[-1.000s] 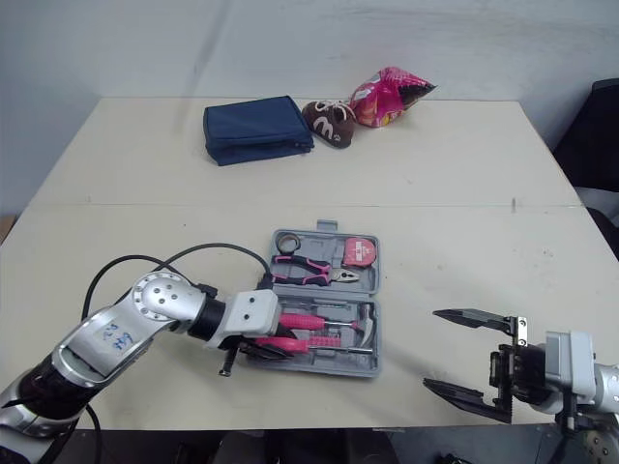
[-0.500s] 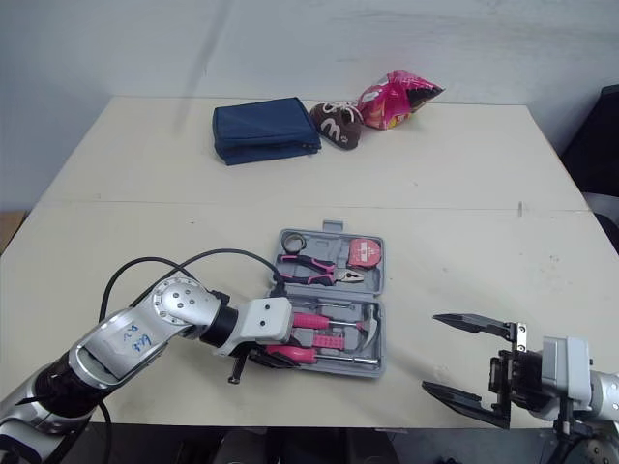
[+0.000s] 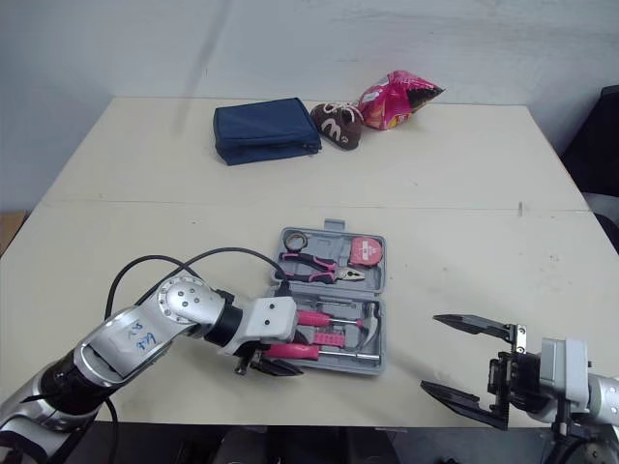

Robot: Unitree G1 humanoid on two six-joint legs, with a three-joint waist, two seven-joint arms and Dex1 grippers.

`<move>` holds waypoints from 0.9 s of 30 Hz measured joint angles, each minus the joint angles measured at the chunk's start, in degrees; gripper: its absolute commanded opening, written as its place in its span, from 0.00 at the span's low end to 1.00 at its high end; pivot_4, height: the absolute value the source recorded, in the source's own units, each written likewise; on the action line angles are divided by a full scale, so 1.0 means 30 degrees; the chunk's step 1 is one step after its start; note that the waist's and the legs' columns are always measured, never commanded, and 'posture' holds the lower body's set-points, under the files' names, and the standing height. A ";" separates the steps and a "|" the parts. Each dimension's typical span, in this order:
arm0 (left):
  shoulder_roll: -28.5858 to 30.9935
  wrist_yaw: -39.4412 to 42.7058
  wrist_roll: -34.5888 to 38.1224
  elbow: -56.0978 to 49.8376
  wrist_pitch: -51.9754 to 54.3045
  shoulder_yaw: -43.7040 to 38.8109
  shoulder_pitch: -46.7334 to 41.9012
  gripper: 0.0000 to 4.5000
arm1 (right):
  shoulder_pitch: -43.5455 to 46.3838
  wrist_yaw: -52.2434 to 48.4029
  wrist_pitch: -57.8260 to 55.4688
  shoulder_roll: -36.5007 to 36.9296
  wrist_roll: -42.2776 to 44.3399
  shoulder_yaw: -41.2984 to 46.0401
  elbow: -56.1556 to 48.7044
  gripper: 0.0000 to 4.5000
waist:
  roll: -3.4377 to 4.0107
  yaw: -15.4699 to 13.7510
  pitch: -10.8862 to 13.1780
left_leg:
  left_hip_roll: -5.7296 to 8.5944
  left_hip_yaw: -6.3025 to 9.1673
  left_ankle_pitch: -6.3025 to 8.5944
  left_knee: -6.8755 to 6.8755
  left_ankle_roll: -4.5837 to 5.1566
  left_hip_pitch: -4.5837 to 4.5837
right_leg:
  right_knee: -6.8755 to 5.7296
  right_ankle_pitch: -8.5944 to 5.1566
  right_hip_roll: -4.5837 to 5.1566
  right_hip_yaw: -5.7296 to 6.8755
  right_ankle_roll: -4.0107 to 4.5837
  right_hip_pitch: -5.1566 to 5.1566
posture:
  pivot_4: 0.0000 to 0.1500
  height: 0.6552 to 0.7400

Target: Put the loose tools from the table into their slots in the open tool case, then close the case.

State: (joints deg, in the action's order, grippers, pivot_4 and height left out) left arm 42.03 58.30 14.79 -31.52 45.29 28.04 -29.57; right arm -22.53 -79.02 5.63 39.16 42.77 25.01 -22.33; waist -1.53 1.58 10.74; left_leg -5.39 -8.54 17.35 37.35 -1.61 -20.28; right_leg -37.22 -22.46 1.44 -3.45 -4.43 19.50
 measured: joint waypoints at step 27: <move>-0.1369 0.1676 -0.1352 0.4790 -1.0432 -0.2070 0.4061 0.01 | 0.0382 0.1959 -0.2307 0.0445 0.0104 0.0032 -0.1555 1.00 | 0.0003 0.0027 -0.0002 | 0.0011 0.0005 -0.0002 -0.0060 0.0000 -0.0011 | 0.0042 0.0000 0.0007 0.0008 0.0002 0.0011 | 1.00 1.00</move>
State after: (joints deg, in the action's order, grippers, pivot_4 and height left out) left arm 37.93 63.33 10.74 -17.14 14.00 21.83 -17.39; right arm -21.38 -73.14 -1.29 40.49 43.08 25.11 -26.99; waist -1.52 1.66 10.74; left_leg -5.36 -8.53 17.34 37.17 -1.61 -20.31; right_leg -37.09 -22.46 1.46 -3.42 -4.43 19.53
